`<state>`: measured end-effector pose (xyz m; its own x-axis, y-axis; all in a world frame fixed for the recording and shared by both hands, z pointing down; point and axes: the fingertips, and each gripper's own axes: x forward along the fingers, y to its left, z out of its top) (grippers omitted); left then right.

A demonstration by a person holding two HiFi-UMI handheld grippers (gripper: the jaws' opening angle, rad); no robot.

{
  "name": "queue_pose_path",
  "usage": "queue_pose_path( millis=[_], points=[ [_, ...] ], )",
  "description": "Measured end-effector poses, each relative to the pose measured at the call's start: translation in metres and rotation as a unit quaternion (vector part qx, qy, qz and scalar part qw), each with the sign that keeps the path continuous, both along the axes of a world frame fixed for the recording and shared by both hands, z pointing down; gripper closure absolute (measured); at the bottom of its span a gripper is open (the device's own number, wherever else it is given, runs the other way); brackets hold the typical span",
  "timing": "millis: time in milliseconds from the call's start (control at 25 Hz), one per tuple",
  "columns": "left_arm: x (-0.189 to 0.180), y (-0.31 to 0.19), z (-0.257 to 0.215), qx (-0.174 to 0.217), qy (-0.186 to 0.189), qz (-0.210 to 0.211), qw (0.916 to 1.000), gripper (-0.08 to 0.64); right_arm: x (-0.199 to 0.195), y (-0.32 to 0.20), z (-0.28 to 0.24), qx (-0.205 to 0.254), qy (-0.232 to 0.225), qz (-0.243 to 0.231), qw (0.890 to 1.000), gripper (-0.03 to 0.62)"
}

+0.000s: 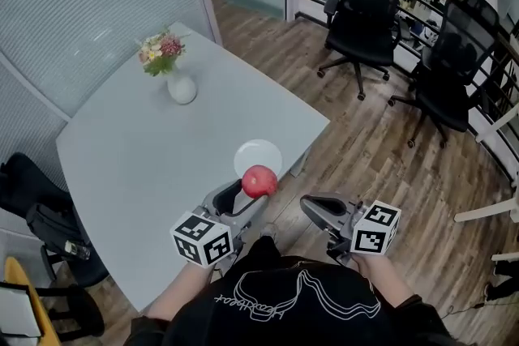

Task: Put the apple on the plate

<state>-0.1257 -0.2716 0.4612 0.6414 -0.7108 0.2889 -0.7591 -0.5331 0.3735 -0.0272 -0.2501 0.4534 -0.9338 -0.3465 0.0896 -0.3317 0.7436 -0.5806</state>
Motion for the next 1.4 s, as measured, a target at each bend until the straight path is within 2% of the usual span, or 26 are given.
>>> queue_pose_path(
  millis=[640,920,1400],
  points=[
    [-0.018,-0.08,0.088,-0.058,-0.037,-0.012,0.9976,0.273,0.015,-0.053,0.028,-0.027,0.019,0.041,0.999,0.583],
    [-0.024,-0.1,0.128,-0.072,-0.097,-0.012,0.9926,0.273,0.022,-0.064,0.038,-0.04,0.022,0.051,0.998,0.583],
    [-0.026,-0.11,0.169,-0.08,-0.156,-0.021,0.9843,0.273,0.032,-0.071,0.055,-0.059,0.022,0.059,0.996,0.583]
  ],
)
